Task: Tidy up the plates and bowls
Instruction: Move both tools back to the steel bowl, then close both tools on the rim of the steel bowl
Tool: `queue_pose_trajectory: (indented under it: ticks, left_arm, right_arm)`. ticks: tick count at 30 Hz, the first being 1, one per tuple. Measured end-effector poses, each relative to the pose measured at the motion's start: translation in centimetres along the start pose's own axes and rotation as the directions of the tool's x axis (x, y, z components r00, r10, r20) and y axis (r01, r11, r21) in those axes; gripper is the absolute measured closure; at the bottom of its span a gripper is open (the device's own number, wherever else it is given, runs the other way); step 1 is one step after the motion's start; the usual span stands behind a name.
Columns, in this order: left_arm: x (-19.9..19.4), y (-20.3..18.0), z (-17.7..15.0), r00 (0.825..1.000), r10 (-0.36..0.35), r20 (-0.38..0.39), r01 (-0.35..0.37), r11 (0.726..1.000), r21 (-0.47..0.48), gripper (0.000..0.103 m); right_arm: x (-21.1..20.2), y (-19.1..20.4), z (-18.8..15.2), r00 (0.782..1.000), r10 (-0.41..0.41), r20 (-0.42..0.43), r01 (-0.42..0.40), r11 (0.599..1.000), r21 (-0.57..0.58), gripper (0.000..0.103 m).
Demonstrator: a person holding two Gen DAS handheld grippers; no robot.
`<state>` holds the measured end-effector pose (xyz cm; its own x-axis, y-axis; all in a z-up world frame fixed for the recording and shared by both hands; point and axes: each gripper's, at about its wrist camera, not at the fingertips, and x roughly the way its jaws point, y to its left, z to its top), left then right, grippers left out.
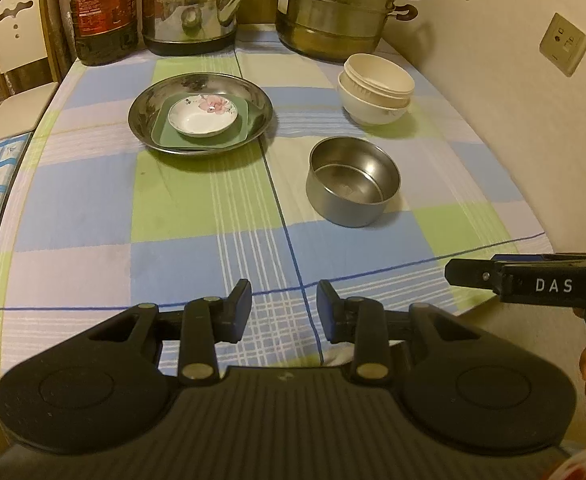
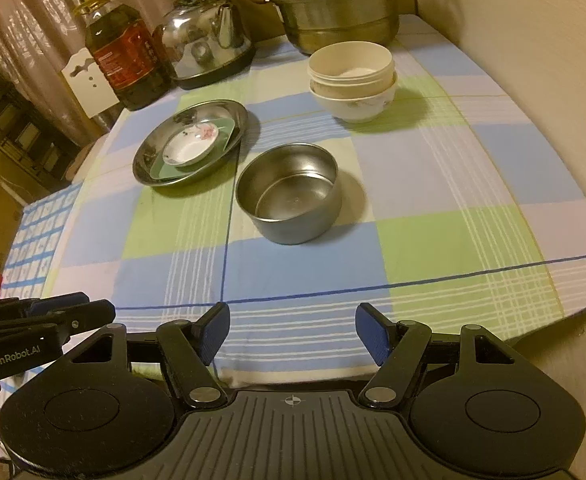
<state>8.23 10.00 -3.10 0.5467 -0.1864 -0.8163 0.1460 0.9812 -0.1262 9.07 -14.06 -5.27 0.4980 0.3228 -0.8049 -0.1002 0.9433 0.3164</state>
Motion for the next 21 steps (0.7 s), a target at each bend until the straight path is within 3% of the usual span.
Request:
queue_pose_trajectory:
  ticks: [8, 13, 16, 21]
  left_arm:
    - [2.3, 0.5, 2.3, 1.000, 0.011, -0.001, -0.011, 1.000, -0.027, 0.071]
    - [4.5, 1.0, 4.2, 1.000, -0.012, -0.003, 0.011, 0.997, -0.072, 0.071]
    - [5.9, 0.2, 5.6, 1.000, -0.025, 0.008, 0.025, 0.998, -0.053, 0.071]
    - [9.0, -1.0, 7.5, 0.999, -0.043, 0.001, 0.043, 0.998, -0.046, 0.071]
  right_arm:
    - [1.5, -1.6, 2.3, 1.000, -0.007, 0.015, 0.007, 1.000, 0.010, 0.033]
    - [3.3, -2.6, 4.8, 0.999, -0.011, 0.033, 0.011, 1.000, -0.010, 0.034]
    - [4.5, -3.2, 6.2, 0.999, 0.001, 0.040, 0.000, 1.000, -0.025, 0.035]
    - [6.8, -4.2, 8.3, 0.999, 0.029, 0.028, -0.027, 0.998, -0.060, 0.045]
